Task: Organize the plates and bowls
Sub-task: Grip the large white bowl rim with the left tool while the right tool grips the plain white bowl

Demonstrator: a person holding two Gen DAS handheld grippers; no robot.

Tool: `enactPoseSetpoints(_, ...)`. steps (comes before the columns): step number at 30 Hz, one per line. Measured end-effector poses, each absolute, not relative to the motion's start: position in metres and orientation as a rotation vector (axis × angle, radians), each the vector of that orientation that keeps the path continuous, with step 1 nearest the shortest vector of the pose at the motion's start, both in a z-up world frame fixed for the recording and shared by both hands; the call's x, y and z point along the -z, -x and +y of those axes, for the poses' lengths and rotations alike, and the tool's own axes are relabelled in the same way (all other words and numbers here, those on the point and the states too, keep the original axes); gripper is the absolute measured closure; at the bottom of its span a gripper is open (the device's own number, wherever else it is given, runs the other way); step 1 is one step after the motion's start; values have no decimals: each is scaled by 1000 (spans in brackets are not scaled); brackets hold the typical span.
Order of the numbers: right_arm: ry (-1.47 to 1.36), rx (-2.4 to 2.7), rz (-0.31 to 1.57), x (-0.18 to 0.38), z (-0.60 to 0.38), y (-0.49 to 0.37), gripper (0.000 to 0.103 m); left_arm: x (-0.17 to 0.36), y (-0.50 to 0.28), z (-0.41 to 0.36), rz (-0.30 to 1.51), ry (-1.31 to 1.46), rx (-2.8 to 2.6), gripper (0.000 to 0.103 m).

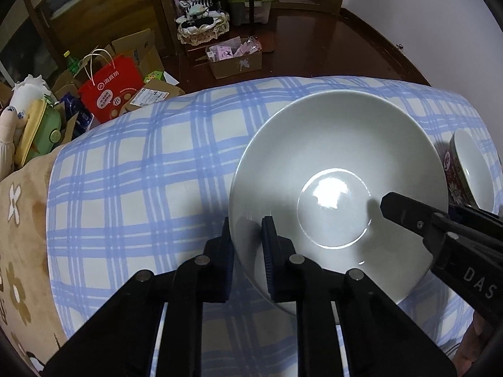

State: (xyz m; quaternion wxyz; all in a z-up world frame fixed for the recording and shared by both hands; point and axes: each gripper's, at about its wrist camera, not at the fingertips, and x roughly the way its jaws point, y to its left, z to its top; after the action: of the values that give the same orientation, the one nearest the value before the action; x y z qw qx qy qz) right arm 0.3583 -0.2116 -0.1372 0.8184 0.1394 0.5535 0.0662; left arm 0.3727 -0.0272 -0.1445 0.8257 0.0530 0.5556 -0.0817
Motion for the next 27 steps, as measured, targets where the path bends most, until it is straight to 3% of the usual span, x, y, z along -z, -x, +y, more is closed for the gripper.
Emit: enactPoseSetpoints(27, -335, -136, 1104, 82, -228, -268, 83, 83, -287, -31, 1202, -80, 213, 88)
